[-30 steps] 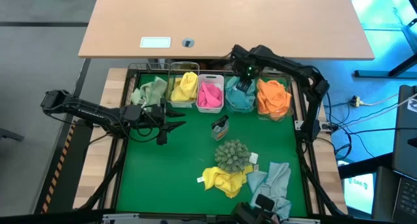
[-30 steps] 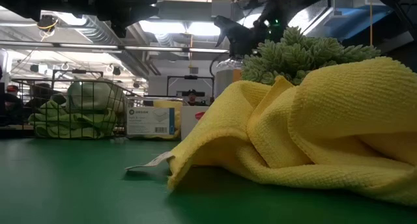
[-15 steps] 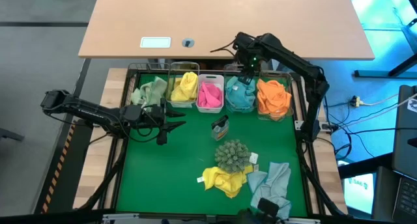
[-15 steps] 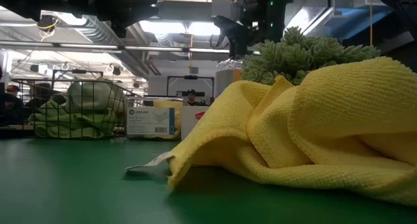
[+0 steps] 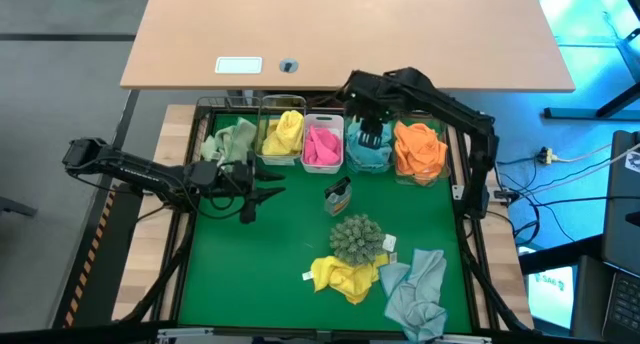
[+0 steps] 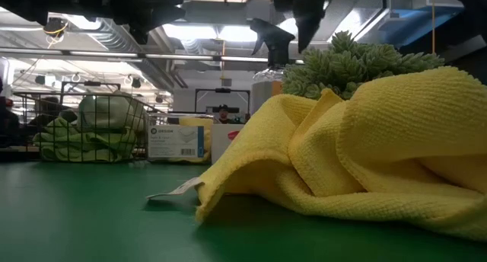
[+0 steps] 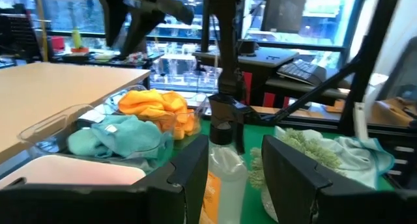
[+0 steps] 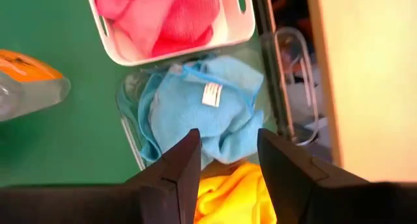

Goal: Sort microfiber towel by color & place in baskets
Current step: Put the yellow microfiber towel into the left transparent bin

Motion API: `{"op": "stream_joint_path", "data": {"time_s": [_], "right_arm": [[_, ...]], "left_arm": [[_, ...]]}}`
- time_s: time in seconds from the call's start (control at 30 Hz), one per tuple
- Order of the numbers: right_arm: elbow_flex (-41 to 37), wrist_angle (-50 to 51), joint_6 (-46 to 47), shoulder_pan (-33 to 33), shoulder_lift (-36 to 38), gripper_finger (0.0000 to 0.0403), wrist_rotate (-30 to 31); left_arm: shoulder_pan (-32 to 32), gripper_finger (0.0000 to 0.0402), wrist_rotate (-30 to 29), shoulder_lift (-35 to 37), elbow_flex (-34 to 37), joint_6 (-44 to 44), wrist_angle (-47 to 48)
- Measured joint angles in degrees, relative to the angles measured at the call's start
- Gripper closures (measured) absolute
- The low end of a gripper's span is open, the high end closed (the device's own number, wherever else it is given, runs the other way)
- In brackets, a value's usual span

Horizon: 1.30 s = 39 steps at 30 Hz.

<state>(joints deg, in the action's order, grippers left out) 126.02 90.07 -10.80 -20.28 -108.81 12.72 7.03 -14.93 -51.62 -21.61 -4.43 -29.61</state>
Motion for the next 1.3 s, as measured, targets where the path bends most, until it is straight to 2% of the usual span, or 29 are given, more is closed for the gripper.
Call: {"op": "stream_joint_path", "data": {"time_s": [0.27,0.43,0.57,0.8,1.0,1.1,1.3], "right_arm": [[5.09,-0.04,0.19,6.55,0.04,0.0253,1.25],[5.77,-0.05,0.20,8.46,0.07,0.0253,1.19],[5.76,-0.03,0.21,8.28,0.07,0.0253,1.23],[5.74,-0.06,0.01,8.27,0.07,0.0253,1.26],[5.74,-0.06,-0.01,8.27,0.07,0.0253,0.49],[5.72,-0.06,-0.01,8.27,0.07,0.0253,0.16],[5.72,-0.06,-0.08,8.27,0.07,0.0253,0.16]], "left_arm": [[1.23,0.0264,4.13,-1.61,0.00,-2.91,-3.70],[4.85,0.0264,7.78,-8.50,-0.02,-4.74,-13.80],[8.21,0.0264,8.30,-15.20,-0.51,-8.15,-19.11],[12.74,0.0264,8.25,-25.86,-7.74,-12.02,-17.68],[14.82,0.0264,4.68,-34.89,-13.75,-14.94,-8.05],[14.82,0.0264,3.95,-39.03,-15.33,-17.97,-5.03],[14.75,0.0264,3.44,-46.33,-17.25,-22.29,-5.02]]}}
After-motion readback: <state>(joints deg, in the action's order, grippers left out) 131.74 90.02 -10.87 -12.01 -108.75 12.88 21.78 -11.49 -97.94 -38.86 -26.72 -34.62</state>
